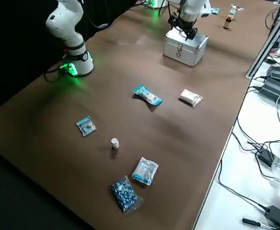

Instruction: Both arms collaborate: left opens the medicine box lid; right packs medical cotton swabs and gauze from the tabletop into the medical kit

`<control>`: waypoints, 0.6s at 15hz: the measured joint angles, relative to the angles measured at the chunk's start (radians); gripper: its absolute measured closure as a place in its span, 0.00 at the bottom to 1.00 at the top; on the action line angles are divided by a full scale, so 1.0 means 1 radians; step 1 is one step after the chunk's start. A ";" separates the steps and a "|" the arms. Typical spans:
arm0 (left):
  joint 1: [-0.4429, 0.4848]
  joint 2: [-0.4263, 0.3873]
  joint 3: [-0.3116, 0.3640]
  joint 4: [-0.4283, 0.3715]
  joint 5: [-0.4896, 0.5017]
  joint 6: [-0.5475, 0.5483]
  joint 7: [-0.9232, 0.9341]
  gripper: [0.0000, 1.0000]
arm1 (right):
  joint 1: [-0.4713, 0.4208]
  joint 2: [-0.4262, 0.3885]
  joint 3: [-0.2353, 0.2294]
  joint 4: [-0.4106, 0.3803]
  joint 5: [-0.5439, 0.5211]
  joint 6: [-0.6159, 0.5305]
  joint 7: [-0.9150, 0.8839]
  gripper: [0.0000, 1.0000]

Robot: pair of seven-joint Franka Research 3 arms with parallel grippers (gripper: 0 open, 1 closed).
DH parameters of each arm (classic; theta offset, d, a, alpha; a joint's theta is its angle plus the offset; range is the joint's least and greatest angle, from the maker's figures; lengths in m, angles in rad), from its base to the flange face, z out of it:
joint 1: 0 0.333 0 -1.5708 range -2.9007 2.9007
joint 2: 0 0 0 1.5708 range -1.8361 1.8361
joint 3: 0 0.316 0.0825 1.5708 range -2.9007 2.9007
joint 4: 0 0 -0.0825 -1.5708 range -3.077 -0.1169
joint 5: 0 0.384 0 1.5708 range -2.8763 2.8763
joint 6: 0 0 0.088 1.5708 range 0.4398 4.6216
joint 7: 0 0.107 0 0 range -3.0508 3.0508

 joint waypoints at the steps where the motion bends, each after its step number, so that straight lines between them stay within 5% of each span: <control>1: -0.003 0.008 0.000 0.000 0.000 0.020 -0.006 0.00 | 0.010 0.000 0.000 -0.040 0.008 0.057 -0.018 0.01; 9: -0.018 0.069 0.003 0.018 0.000 0.086 -0.034 0.01 | 0.113 0.001 0.002 -0.210 0.133 0.285 -0.172 0.01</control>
